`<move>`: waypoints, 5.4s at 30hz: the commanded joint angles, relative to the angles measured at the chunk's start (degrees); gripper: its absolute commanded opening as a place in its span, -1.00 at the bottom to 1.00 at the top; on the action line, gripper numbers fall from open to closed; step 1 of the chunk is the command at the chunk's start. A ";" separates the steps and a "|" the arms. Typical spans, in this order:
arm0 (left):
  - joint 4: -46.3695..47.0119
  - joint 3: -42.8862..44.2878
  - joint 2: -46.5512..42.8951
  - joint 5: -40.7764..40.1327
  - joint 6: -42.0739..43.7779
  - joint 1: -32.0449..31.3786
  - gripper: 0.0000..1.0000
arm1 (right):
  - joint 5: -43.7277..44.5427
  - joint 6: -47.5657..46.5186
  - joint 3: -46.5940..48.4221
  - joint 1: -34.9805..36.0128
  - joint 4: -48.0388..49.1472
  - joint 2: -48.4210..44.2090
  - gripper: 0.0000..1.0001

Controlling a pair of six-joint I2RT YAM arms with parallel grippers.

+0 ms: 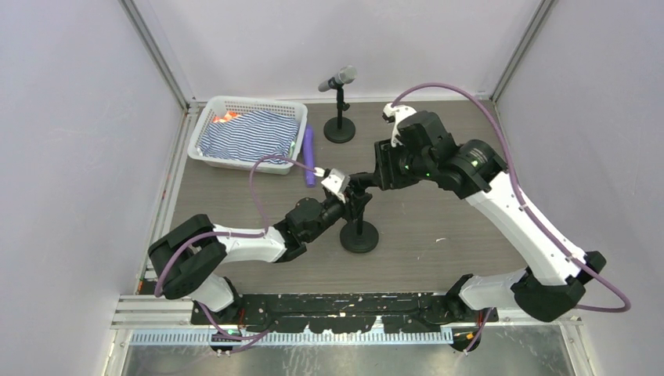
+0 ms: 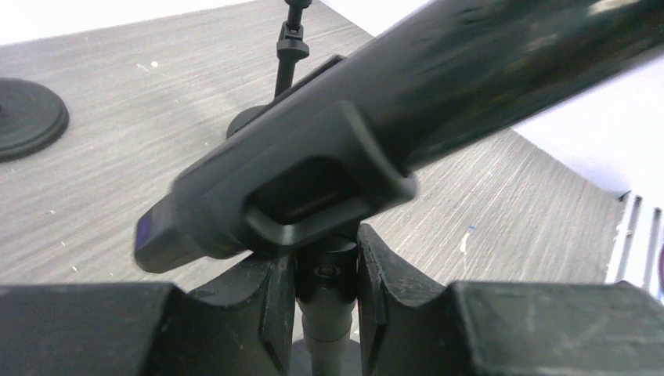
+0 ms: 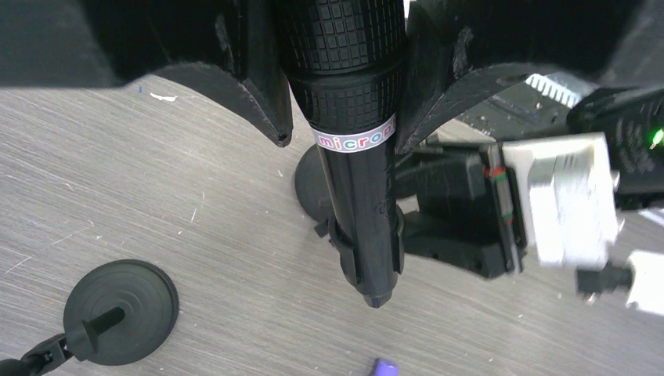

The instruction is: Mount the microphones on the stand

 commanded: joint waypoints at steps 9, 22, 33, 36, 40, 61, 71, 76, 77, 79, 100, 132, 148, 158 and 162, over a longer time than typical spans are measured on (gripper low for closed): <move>3.75 4.75 0.22 12.19 8.42 -5.94 -0.99 | 2.17 -0.73 -7.99 0.10 4.15 13.11 -0.99; 3.83 1.95 -0.49 3.77 7.57 -5.46 -0.99 | 1.79 -0.12 -7.38 0.10 6.07 1.72 -0.48; 11.47 -5.41 0.08 11.61 10.54 -5.43 -0.99 | -3.03 -0.42 -11.61 0.14 25.40 -18.45 0.71; 12.59 -7.96 -0.20 12.46 10.50 -5.43 -0.98 | -2.66 -0.47 -18.11 0.09 35.01 -25.63 0.71; 12.49 -10.14 -0.35 12.78 10.94 -5.66 -0.46 | -0.84 -1.32 -22.59 0.13 39.81 -30.80 0.71; 16.27 -12.61 6.54 -12.08 14.82 -13.71 0.28 | -4.31 -3.13 -25.11 0.10 40.04 -30.24 0.72; 21.61 -13.37 12.94 -15.06 11.66 -13.68 0.28 | -4.60 -3.30 -25.29 0.11 39.16 -30.21 0.72; 21.85 -14.67 12.51 -14.64 11.99 -14.06 0.29 | -4.59 -3.46 -25.61 0.13 39.69 -29.73 0.71; 21.85 -14.55 12.55 -14.58 12.05 -14.13 0.26 | -4.60 -3.46 -25.71 0.07 39.89 -29.72 0.71; 21.92 -14.04 12.75 -14.20 12.36 -14.09 0.22 | -4.60 -3.38 -25.81 0.12 40.11 -29.57 0.71; 25.72 -7.73 16.73 -14.00 15.90 -13.86 -0.81 | -6.72 -3.73 -26.02 0.12 38.98 -29.91 0.63; 1.40 49.77 47.42 25.05 10.19 21.74 -0.99 | 0.77 -6.65 -27.23 0.11 36.56 -31.45 0.57; 2.34 33.06 34.68 17.98 9.94 20.20 0.51 | 3.45 -6.38 -27.92 0.06 36.25 -33.44 0.66; -13.65 20.23 19.53 -11.99 9.45 13.74 0.55 | 5.43 -6.37 -28.37 0.06 34.78 -33.29 0.66; -29.59 22.27 16.09 -22.74 4.72 13.27 0.53 | 6.20 -6.33 -28.41 0.10 34.42 -32.63 0.66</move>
